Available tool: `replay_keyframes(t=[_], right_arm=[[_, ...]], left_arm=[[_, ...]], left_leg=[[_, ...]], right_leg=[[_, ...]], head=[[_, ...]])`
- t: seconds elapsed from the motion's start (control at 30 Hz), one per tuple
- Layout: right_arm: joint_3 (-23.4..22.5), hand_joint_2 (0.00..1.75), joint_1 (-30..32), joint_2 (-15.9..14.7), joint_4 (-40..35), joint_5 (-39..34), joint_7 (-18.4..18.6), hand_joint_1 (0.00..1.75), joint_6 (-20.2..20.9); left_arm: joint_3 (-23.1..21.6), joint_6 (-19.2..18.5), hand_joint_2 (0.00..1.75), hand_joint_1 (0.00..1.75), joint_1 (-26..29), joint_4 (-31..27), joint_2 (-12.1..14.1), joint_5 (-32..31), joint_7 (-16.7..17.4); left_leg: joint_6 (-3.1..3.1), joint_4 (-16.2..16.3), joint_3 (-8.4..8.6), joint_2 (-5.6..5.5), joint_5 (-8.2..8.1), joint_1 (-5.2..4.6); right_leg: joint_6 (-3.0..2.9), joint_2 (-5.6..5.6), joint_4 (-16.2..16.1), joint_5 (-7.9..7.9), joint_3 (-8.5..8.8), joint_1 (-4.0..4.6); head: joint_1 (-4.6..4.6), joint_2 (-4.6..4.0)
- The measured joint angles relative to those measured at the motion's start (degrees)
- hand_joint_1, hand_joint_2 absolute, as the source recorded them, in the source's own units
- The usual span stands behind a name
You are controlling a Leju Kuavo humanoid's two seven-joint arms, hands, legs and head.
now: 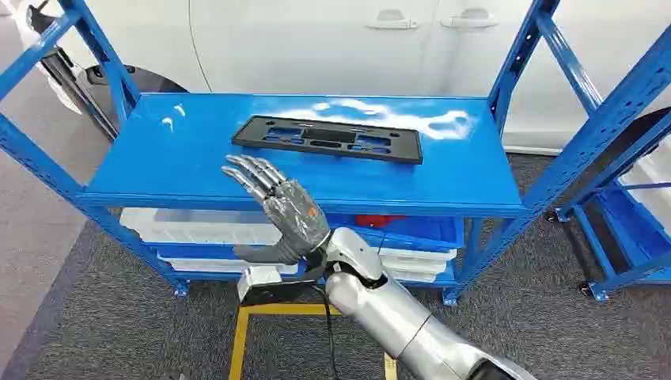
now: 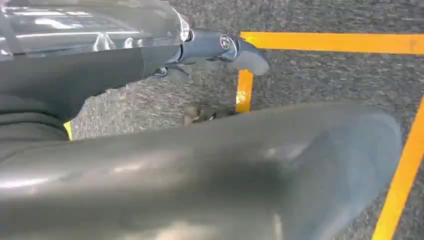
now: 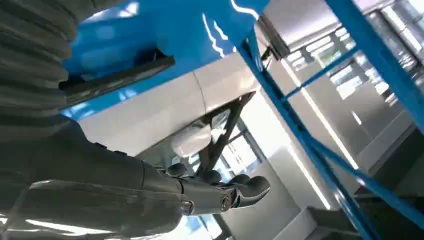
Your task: Take the parts from the cabinet and place them on the table.
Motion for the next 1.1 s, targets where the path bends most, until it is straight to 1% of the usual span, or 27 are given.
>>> replay_keyframes(t=[0.03, 0.07, 0.1, 0.2, 0.23, 0.27, 0.33, 0.37, 0.4, 0.43, 0.47, 0.53, 0.57, 0.6, 0.67, 0.7, 0.73, 0.77, 0.83, 0.87, 0.9, 0.93, 0.97, 1.0, 1.03, 1.07, 1.1], right_arm=[[0.00, 0.00, -0.23, 0.11, 0.22, 0.74, 0.48, 0.00, -0.83], [-0.02, 0.00, -1.09, 0.26, 1.36, 1.53, 1.14, 0.00, -1.49], [-0.04, 0.00, -1.74, 0.48, 2.77, 2.70, 1.96, 0.00, -2.09], [-0.53, 0.00, -3.37, 0.55, 6.56, 5.64, 4.09, 0.00, -4.55], [-0.74, 0.00, -4.12, 0.55, 8.03, 6.86, 4.92, 0.00, -5.49], [-0.98, 0.00, -4.80, 0.57, 9.32, 7.94, 5.62, 0.00, -6.32], [-1.57, 0.00, -5.78, 0.57, 12.42, 10.24, 7.18, 0.00, -8.08], [-1.90, 0.00, -5.96, 0.55, 14.00, 11.40, 7.90, 0.00, -8.76], [-2.27, 0.00, -6.07, 0.55, 15.48, 12.57, 8.66, 0.00, -9.42], [-2.66, 0.00, -6.39, 0.55, 17.12, 13.93, 9.48, 0.00, -10.22], [-3.03, 0.00, -6.86, 0.55, 18.37, 15.11, 10.18, 0.00, -10.92], [-3.95, 0.00, -8.36, 0.59, 20.82, 17.50, 11.73, 0.00, -12.47], [-4.43, 0.00, -9.13, 0.59, 22.13, 18.74, 12.58, 0.00, -13.37], [-4.96, 0.00, -9.69, 0.63, 23.43, 20.02, 13.42, 0.00, -14.19], [-5.73, 0.00, -9.79, 0.63, 24.76, 21.94, 14.80, 0.00, -15.10], [-5.99, 0.00, -9.86, 0.61, 24.96, 22.69, 15.25, 0.00, -15.47], [-6.45, 0.00, -10.08, 0.68, 25.57, 23.69, 15.89, 0.00, -16.02], [-6.80, 0.00, -10.53, 0.74, 26.67, 24.79, 16.57, 0.00, -16.76], [-7.70, 0.00, -10.89, 0.79, 28.66, 27.00, 18.30, 0.00, -18.18], [-8.24, 0.00, -10.82, 0.79, 29.51, 27.98, 18.97, 0.00, -18.99], [-8.91, 0.00, -10.76, 0.79, 30.35, 28.82, 19.53, 0.00, -19.77], [-9.50, 0.00, -10.75, 0.79, 30.95, 29.39, 19.76, 0.00, -20.06], [-10.07, 0.00, -10.76, 0.79, 31.43, 29.66, 19.76, 0.00, -20.26], [-10.56, 0.00, -10.79, 0.79, 31.71, 29.83, 19.65, 0.00, -20.26], [-11.02, 0.00, -10.80, 0.79, 31.98, 30.05, 19.41, 0.00, -20.26], [-11.49, 0.00, -10.89, 0.79, 32.30, 30.14, 19.30, 0.00, -20.26], [-11.91, 0.00, -10.87, 0.81, 32.52, 30.16, 19.28, 0.00, -20.24]], left_arm=[[0.00, 0.02, 0.00, 0.00, 0.02, 0.00, -0.11, -0.02, 0.00], [0.00, 0.02, 0.00, 0.00, -0.09, 0.07, -0.22, -0.13, 0.02], [0.02, 0.02, 0.00, 0.00, -0.14, 0.07, -0.24, -0.28, 0.11], [0.02, 0.02, 0.00, 0.00, -0.18, 0.07, -0.24, -0.68, 0.22], [0.02, 0.02, 0.00, 0.00, -0.29, 0.07, -0.24, -0.85, 0.35], [0.02, 0.02, 0.00, 0.00, -0.40, 0.07, -0.24, -1.01, 0.46], [0.11, 0.02, 0.00, 0.00, -0.61, 0.07, -0.24, -1.09, 0.63], [0.13, 0.02, 0.00, 0.00, -0.61, 0.07, -0.24, -1.22, 0.79], [0.15, 0.02, 0.00, 0.00, -0.62, 0.09, -0.24, -1.40, 1.01], [0.18, 0.00, 0.00, 0.00, -0.62, 0.09, -0.24, -1.64, 1.07], [0.17, -0.07, 0.00, 0.00, -0.63, 0.11, -0.26, -1.75, 1.14], [0.17, -0.17, 0.00, 0.00, -0.76, 0.35, -0.44, -2.07, 1.24], [0.17, -0.26, 0.00, 0.00, -0.84, 0.53, -0.59, -2.21, 1.40], [0.20, -0.26, 0.00, 0.00, -0.97, 0.55, -0.55, -2.25, 1.57], [0.20, -0.35, 0.00, 0.00, -1.02, 0.55, -0.57, -2.45, 1.70], [0.20, -0.35, 0.00, 0.00, -1.05, 0.55, -0.55, -2.62, 1.73], [0.22, -0.35, 0.00, 0.00, -1.03, 0.52, -0.48, -2.75, 1.73], [0.22, -0.37, 0.00, 0.00, -1.14, 0.52, -0.48, -2.75, 1.73], [0.20, -0.59, 0.00, 0.00, -1.15, 0.57, -0.50, -2.91, 1.88], [0.22, -0.61, 0.00, 0.00, -1.04, 0.57, -0.48, -2.95, 2.05], [0.22, -0.68, 0.00, 0.00, -0.92, 0.57, -0.46, -3.01, 2.10], [0.22, -0.76, 0.00, 0.00, -0.87, 0.57, -0.42, -3.10, 2.12], [0.22, -0.77, 0.00, 0.00, -0.90, 0.57, -0.37, -3.21, 2.12], [0.22, -0.77, 0.00, 0.00, -0.94, 0.57, -0.31, -3.30, 2.12], [0.22, -0.83, 0.00, 0.00, -0.96, 0.57, -0.24, -3.39, 2.16], [0.22, -0.88, 0.00, 0.00, -1.08, 0.68, -0.28, -3.43, 2.21], [0.22, -0.98, 0.00, 0.00, -1.16, 0.72, -0.28, -3.48, 2.23]], left_leg=[[-0.40, -3.63, 1.70, 0.01, 0.32, 0.23], [0.36, -4.47, 1.97, -0.16, 0.00, -0.33], [1.24, -4.04, 1.59, -0.16, 0.00, -0.28], [2.64, -4.22, 1.53, -0.21, 0.22, -0.39], [3.12, -4.27, 1.58, -0.19, 0.32, -0.39], [3.53, -4.27, 1.50, -0.15, 0.33, -0.51], [3.89, -4.26, 1.46, -0.10, 0.31, -0.87], [3.99, -4.26, 1.47, -0.10, 0.29, -1.08], [4.12, -4.25, 1.50, -0.12, 0.29, -1.29], [4.15, -4.25, 1.55, -0.18, 0.27, -1.52], [4.18, -4.25, 1.62, -0.24, 0.26, -1.77], [4.21, -4.25, 1.74, -0.28, 0.22, -2.11], [4.03, -4.17, 1.52, -0.21, 0.13, -2.57], [3.81, -4.19, 1.41, -0.17, 0.19, -2.27], [3.35, -4.45, 1.58, -0.02, 0.23, -2.02], [3.00, -4.56, 1.78, 0.05, 0.09, -2.39], [2.82, -3.89, 1.53, 0.01, -0.39, -2.14], [2.49, -1.77, 0.66, 0.01, -1.87, -2.15], [1.77, 7.13, -3.62, 0.02, -6.00, -1.53], [1.44, 11.04, -5.73, 0.04, -7.21, -1.30], [1.22, 12.57, -6.69, 0.06, -7.02, -1.15], [1.01, 11.45, -6.37, 0.06, -5.64, -0.98], [0.86, 7.79, -4.82, 0.08, -3.17, -0.78], [0.72, 2.15, -2.15, 0.12, -0.04, -0.60], [0.63, -2.89, 0.21, 0.20, 2.06, -0.43], [0.79, -3.91, 1.10, 0.17, 0.59, -0.85], [1.78, -4.32, 1.01, -0.04, 0.84, -0.90]], right_leg=[[0.47, 0.04, 0.27, -0.29, -0.08, 0.06], [0.82, 0.20, 0.75, -0.29, -0.52, 0.46], [1.18, 0.24, 0.46, -0.06, -0.64, 0.51], [2.00, 0.19, 0.39, -0.22, -0.57, 0.29], [2.12, 0.14, 1.72, -1.24, -1.03, 0.13], [2.14, 0.11, 4.88, -3.12, -2.53, 0.09], [2.16, 0.11, 14.61, -7.26, -7.20, 0.21], [2.06, 0.11, 18.33, -8.21, -9.12, 0.29], [1.80, 0.11, 19.48, -7.81, -9.94, 0.43], [1.37, 0.12, 17.46, -6.04, -9.17, 0.62], [0.83, 0.12, 13.37, -3.67, -7.31, 0.93], [-1.09, 0.14, 2.98, 0.96, -2.46, 1.79], [-1.54, -0.11, 1.39, 0.12, -1.80, 1.99], [-1.05, -0.23, 0.99, 0.54, -1.83, 2.06], [-1.09, -0.04, 0.83, 0.49, -1.81, 2.32], [-1.20, 0.06, -0.04, 0.82, -1.49, 1.75], [-1.01, -0.13, -0.64, 1.13, -0.92, 1.46], [-1.23, -0.11, -0.87, 1.14, -0.67, 1.26], [-1.32, -0.22, -0.86, 1.02, -0.51, 1.22], [-1.29, -0.23, -0.78, 0.91, -0.53, 1.21], [-1.25, -0.22, -0.70, 0.82, -0.52, 1.15], [-1.10, -0.16, -0.61, 0.66, -0.41, 1.04], [-0.92, -0.06, -0.45, 0.48, -0.27, 0.92], [-0.65, 0.03, -0.24, 0.17, -0.02, 0.77], [-0.28, 0.04, 0.03, -0.20, 0.19, 0.71], [0.14, 0.05, 0.17, -0.40, 0.05, 1.04], [0.32, 0.13, 0.42, -0.46, -0.17, 1.10]], head=[[0.00, 0.00], [0.00, 0.02], [0.00, 0.02], [0.00, 0.02], [0.02, 0.02], [0.00, 0.02], [0.00, 0.02], [0.00, 0.02], [0.00, 0.02], [0.00, 0.02], [0.00, 0.02], [0.00, 0.02], [0.00, 0.02], [0.00, 0.02], [0.00, 0.02], [0.00, 0.02], [0.00, 0.00], [-0.02, 0.02], [0.00, 0.02], [0.00, 0.02], [0.00, 0.02], [0.00, 0.02], [0.00, 0.02], [0.00, 0.02], [0.00, 0.02], [0.00, 0.02], [0.00, 0.02]])
